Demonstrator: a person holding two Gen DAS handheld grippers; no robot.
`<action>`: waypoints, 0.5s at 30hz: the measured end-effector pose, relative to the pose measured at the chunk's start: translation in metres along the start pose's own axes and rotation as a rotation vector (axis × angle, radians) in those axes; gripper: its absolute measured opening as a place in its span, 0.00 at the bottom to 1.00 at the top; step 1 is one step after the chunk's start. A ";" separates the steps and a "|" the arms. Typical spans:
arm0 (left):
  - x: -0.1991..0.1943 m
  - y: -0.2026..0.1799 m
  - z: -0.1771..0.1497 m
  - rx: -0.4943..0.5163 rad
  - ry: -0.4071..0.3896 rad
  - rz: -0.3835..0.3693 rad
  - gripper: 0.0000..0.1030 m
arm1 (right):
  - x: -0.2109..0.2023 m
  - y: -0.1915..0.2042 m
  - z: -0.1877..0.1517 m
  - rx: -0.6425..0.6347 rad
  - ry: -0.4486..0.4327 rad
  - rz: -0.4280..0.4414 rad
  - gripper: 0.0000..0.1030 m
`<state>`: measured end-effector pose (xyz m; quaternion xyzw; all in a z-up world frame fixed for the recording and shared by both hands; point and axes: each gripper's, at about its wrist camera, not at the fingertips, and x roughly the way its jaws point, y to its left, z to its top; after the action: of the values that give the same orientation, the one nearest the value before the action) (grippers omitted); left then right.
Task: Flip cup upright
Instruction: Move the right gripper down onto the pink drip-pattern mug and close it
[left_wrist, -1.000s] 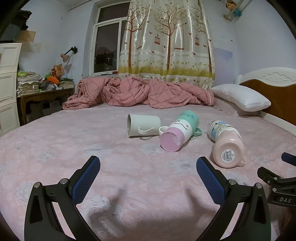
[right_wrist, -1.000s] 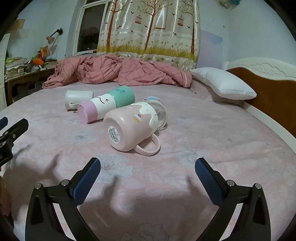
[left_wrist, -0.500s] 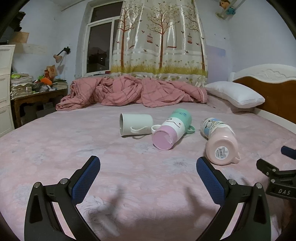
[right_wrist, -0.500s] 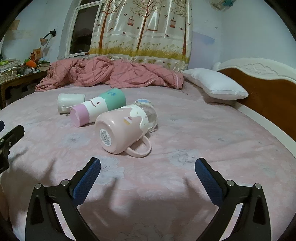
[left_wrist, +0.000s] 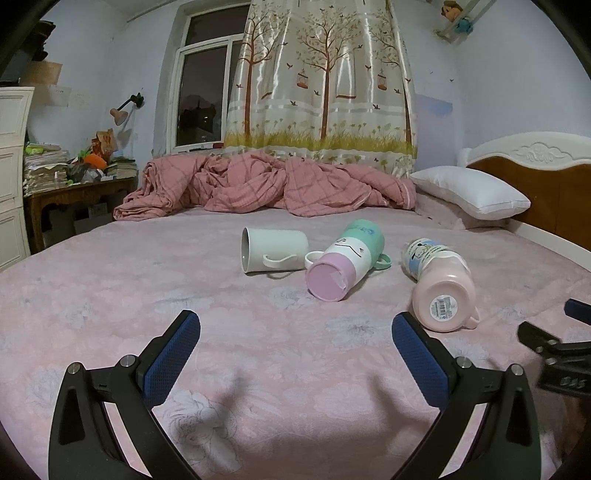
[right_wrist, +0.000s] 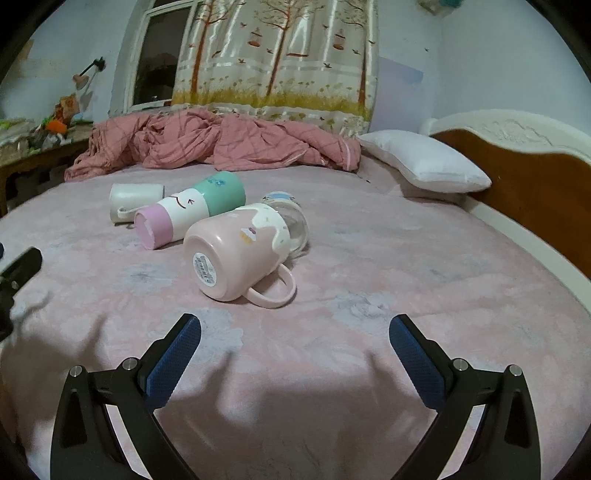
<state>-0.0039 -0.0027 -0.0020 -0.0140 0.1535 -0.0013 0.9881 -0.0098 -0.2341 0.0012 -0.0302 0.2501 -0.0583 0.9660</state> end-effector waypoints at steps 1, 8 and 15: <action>0.000 0.000 0.000 0.000 -0.001 0.000 1.00 | -0.003 -0.004 0.001 0.023 0.005 0.019 1.00; 0.003 0.002 0.001 -0.005 0.024 0.005 1.00 | -0.004 -0.039 0.037 0.232 0.070 0.113 1.00; 0.005 0.005 0.002 -0.019 0.040 0.005 1.00 | 0.062 -0.040 0.079 0.382 0.315 0.144 1.00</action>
<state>0.0018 0.0025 -0.0014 -0.0230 0.1731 0.0026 0.9846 0.0786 -0.2797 0.0435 0.1800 0.3834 -0.0392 0.9050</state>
